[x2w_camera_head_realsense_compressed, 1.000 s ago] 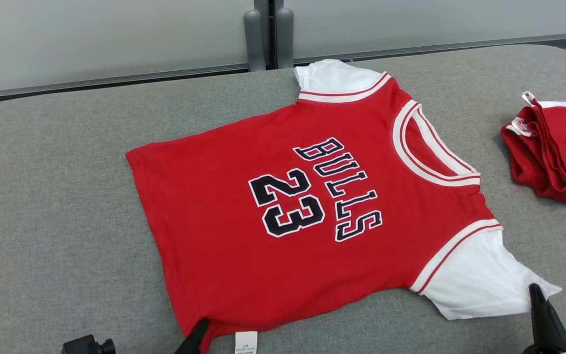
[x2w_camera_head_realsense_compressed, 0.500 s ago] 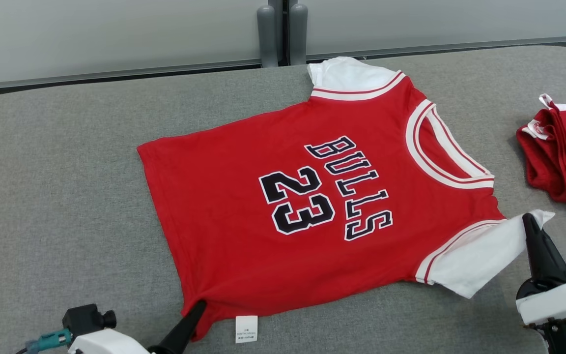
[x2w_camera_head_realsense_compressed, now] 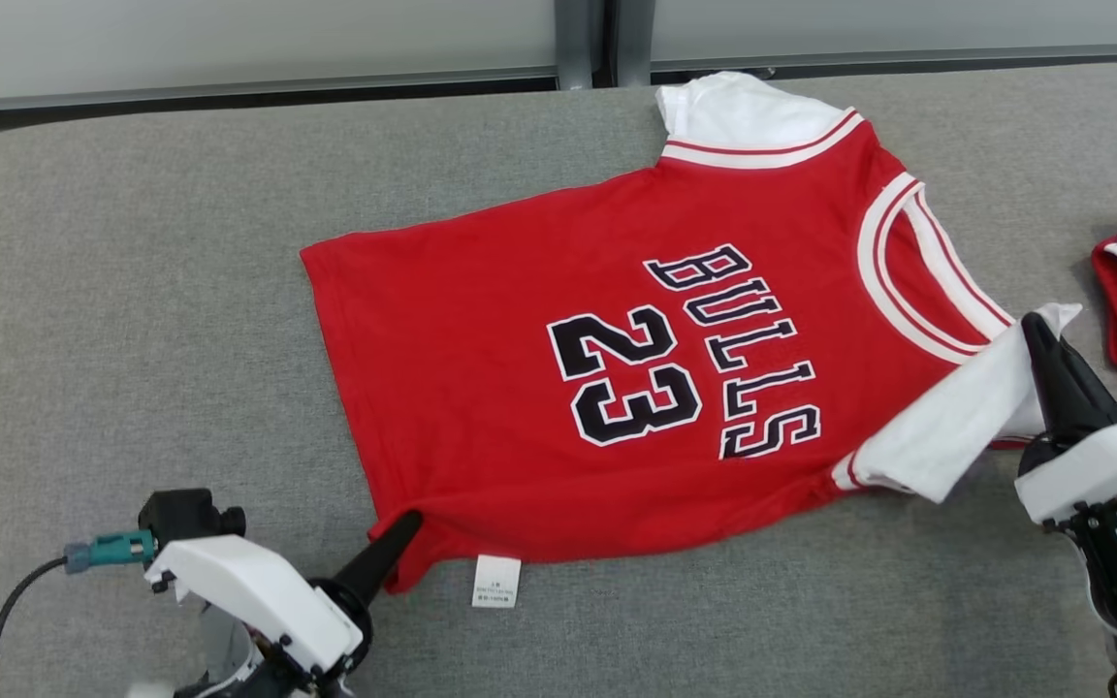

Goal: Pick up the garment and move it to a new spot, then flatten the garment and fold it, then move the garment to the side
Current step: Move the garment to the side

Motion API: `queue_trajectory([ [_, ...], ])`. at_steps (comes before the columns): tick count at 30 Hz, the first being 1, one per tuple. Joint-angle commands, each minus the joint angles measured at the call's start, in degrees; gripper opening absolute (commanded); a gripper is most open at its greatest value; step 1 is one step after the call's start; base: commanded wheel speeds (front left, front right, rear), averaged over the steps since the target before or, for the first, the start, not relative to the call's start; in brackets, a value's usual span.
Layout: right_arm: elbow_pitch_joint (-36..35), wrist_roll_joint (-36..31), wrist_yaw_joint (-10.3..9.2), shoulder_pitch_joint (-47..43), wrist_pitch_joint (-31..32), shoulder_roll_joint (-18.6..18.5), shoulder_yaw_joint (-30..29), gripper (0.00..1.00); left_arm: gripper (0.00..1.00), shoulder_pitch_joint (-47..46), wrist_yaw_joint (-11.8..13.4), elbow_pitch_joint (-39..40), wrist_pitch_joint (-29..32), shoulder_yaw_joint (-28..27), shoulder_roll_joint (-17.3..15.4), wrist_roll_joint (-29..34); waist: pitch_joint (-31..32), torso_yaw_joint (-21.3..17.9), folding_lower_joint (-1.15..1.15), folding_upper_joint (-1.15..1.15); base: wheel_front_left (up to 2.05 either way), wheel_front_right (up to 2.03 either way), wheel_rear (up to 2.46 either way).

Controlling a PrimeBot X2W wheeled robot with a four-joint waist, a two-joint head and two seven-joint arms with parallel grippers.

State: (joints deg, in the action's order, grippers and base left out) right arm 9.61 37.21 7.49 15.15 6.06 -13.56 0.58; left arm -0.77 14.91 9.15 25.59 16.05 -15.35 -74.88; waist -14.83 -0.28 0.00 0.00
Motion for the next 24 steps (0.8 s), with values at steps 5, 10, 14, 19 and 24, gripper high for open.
queue_trajectory([
  [5,4.2,-1.4,0.00,4.9,0.8,-1.7,1.9,0.00,0.00,-3.8,1.6,-1.4,1.5,-0.8,0.6,-1.6,-1.4,1.0,0.00,0.00,0.00,0.00,0.00],
  [10,8.8,-2.7,0.00,9.9,0.5,-3.1,4.6,0.00,0.18,-7.3,2.8,-3.8,2.2,-1.2,0.8,-1.9,-2.9,1.7,0.00,0.00,0.00,0.00,0.00],
  [14,12.3,-3.9,0.00,13.5,-1.2,-4.3,7.5,1.00,1.00,-9.5,3.1,-6.6,1.2,-1.6,1.3,-0.9,-4.0,2.1,0.00,0.00,0.00,0.00,0.00],
  [19,16.2,-3.7,0.00,16.5,-4.3,-5.0,9.6,1.00,1.00,-11.5,2.8,-9.9,-0.8,-3.4,2.8,-1.6,-4.3,2.4,0.00,0.00,0.00,0.00,0.00],
  [24,17.0,-2.8,0.00,16.0,-8.0,-6.3,11.6,1.00,1.00,-10.6,-0.5,-10.3,-4.0,-3.5,2.5,0.6,-2.9,2.4,0.00,0.00,0.00,0.00,0.00],
])
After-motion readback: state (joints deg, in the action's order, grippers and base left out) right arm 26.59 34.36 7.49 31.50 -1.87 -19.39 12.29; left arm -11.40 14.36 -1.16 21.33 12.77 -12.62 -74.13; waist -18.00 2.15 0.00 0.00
